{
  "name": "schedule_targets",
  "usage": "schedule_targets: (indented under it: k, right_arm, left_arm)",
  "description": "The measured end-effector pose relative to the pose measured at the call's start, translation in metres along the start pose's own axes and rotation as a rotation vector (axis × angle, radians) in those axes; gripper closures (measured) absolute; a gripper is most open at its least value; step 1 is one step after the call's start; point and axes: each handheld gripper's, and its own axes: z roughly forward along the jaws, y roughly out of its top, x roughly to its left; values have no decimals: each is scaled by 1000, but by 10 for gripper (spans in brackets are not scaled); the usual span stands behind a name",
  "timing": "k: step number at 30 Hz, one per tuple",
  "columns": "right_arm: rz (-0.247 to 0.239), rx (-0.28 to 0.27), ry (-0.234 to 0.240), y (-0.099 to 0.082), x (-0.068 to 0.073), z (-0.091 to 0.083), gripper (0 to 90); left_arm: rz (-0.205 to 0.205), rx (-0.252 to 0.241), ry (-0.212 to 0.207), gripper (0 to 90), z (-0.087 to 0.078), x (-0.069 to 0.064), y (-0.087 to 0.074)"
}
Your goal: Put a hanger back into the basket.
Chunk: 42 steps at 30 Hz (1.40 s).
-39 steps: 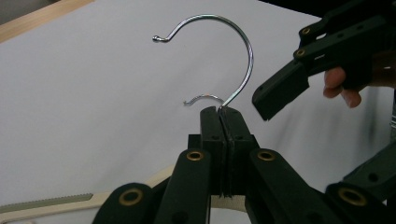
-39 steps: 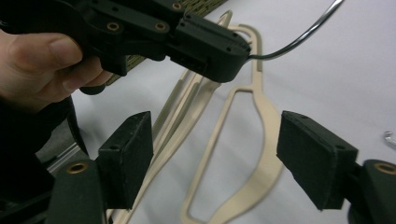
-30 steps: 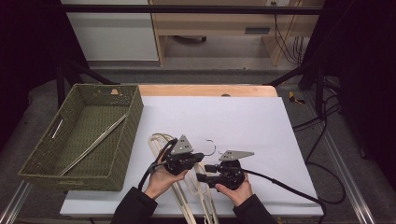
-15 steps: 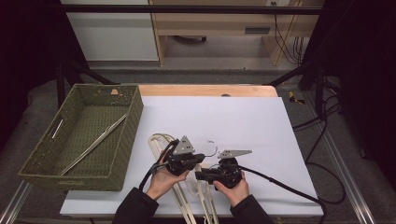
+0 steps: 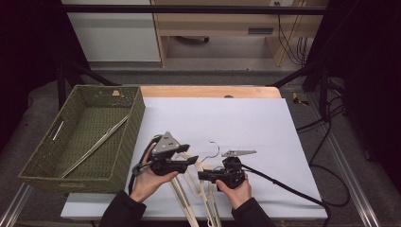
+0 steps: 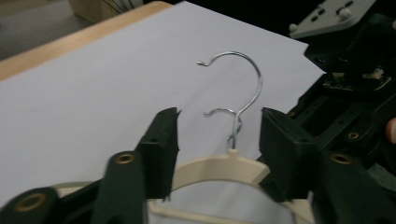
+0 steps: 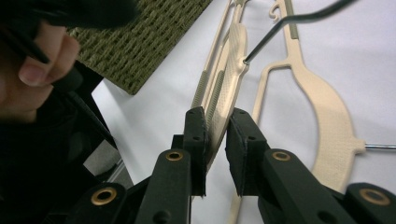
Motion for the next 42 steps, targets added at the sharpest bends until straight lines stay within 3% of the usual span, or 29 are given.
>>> schedule_targets:
  k: [6, 9, 11, 14, 18, 24, 31, 33, 36, 42]
  right_arm:
    - [6, -36, 12, 7, 3, -9, 839]
    - [0, -55, 31, 12, 5, -17, 864]
    - [-12, -51, 15, 14, 6, -21, 866]
    - [-44, -49, 18, 17, 6, -27, 867]
    - [-126, -46, 23, 23, 6, -39, 867]
    - [-225, -39, 73, 31, 9, -55, 867]
    - [-291, -14, 106, 30, 15, -55, 867]
    - [-302, 0, 117, 29, 16, -54, 867]
    - [-315, 15, 133, 27, 17, -53, 868]
    - [-334, 33, 153, 26, 20, -51, 868]
  left_arm:
    - [-26, -30, 74, 271, -33, 12, -15]
    - [-39, -42, 97, 235, -46, 16, -26]
    - [-48, -37, 103, 224, -52, 20, -31]
    - [-52, -45, 99, 212, -58, 23, -32]
    - [-34, -39, 66, 164, -61, 21, -28]
    - [3, 11, 22, 122, -54, 17, -18]
    - [83, 84, -61, 220, -30, 7, -7]
    - [106, 112, -91, 317, -23, 3, -6]
    - [132, 152, -109, 384, -13, -1, -7]
    - [148, 215, -161, 616, -5, -2, -9]
